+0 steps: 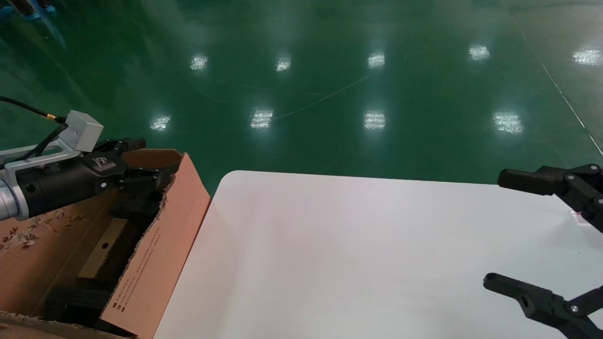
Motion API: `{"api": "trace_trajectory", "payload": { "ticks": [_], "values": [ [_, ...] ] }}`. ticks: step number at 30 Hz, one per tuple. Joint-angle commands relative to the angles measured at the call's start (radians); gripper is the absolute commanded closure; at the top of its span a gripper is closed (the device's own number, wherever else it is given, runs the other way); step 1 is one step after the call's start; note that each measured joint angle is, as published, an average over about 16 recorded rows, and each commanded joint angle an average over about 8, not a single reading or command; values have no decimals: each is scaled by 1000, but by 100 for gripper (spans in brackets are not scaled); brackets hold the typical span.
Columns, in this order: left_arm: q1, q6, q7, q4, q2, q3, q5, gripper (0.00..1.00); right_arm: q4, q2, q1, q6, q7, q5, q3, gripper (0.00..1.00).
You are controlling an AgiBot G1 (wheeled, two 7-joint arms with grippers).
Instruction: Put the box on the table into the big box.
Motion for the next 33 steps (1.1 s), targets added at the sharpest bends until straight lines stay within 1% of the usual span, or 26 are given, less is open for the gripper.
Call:
{"api": "trace_trajectory", "payload": {
  "ticks": [1, 5, 33],
  "values": [
    [2, 2, -3, -7, 1, -4, 4, 0, 0, 0, 0, 0, 0, 0, 0, 0],
    [59, -4, -67, -142, -9, -39, -17, 0, 0, 0, 0, 0, 0, 0, 0, 0],
    [525, -58, -589, -1250, -96, -327, -184, 0, 0, 0, 0, 0, 0, 0, 0, 0]
  ]
}}
